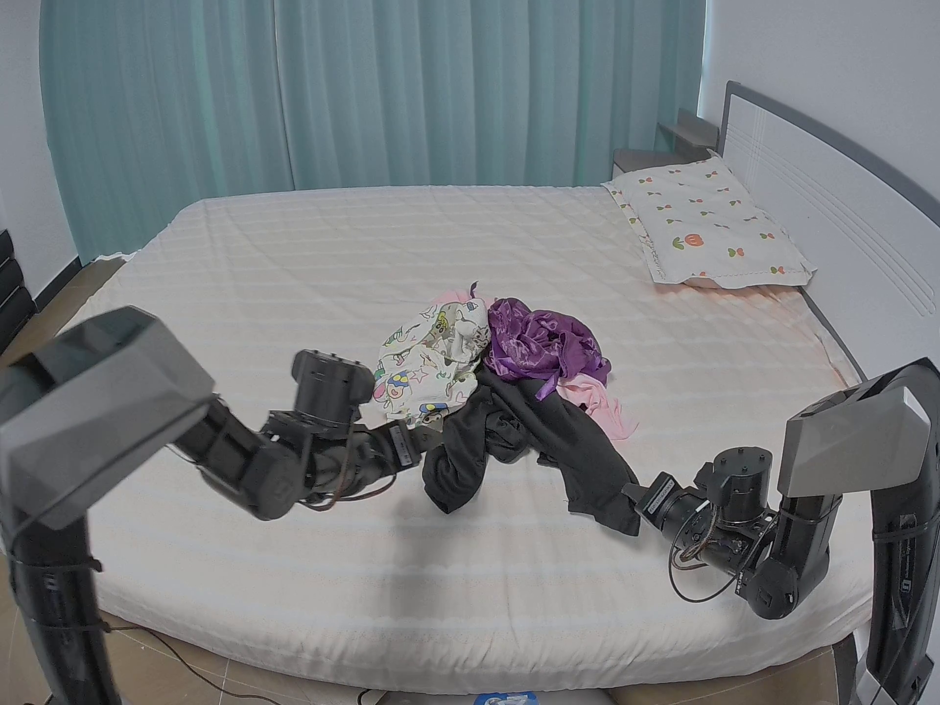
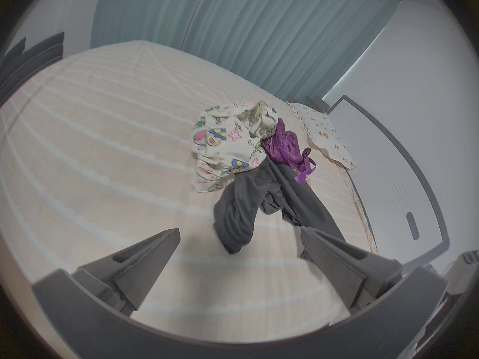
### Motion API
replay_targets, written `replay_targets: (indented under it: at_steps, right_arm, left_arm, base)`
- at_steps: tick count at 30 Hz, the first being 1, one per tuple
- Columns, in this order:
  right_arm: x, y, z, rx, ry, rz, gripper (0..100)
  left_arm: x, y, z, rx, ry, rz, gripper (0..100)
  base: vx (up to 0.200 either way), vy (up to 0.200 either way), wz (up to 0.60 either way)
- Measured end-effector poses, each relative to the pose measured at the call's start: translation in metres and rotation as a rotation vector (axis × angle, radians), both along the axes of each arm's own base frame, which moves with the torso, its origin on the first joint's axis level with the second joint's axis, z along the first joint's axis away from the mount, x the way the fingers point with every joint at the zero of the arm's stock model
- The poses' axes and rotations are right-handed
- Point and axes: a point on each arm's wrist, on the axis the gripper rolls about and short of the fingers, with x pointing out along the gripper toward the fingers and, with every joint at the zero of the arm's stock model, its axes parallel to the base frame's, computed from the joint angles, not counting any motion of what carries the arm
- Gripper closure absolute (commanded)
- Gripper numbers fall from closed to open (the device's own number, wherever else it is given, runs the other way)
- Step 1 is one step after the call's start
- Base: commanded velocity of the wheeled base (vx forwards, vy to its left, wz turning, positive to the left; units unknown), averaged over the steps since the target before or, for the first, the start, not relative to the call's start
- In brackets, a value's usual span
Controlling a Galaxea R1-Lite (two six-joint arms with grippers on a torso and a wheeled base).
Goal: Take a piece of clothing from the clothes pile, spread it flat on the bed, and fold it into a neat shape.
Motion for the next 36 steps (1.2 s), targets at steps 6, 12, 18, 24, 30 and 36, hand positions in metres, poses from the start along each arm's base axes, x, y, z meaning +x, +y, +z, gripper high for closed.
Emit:
replay_targets:
  at_steps: [6,12,18,24,30,36]
  right_arm:
    - [-0.002,0.000,-0.002,-0.001,0.009,0.000,100]
    - [-0.002,0.001,-0.002,-0.002,0.011,-0.001,100]
    - [-0.001,0.001,-0.002,-0.002,0.008,0.000,100]
    - [-0.001,0.003,-0.002,-0.002,0.007,0.006,100]
    - [-0.001,0.003,-0.002,-0.002,0.007,0.008,100]
    - [-0.003,0.006,-0.002,-0.001,0.008,0.019,100]
  left_arm:
    - [0.024,-0.040,-0.044,-0.014,0.024,0.044,0]
    - [0.030,-0.059,-0.072,0.037,0.035,0.087,0]
    - [0.037,-0.066,-0.080,0.051,0.015,0.109,0]
    - [0.040,-0.071,-0.085,0.065,0.032,0.106,0]
    - [0.043,-0.075,-0.086,0.083,0.038,0.116,100]
    - [0.040,-0.073,-0.091,0.107,0.094,0.128,100]
  base:
    - [0.000,0.000,0.00]
    - [0.000,0.000,0.00]
    - [0.000,0.000,0.00]
    - [0.000,0.000,0.00]
    - [0.000,0.000,0.00]
    - [0.000,0.000,0.00]
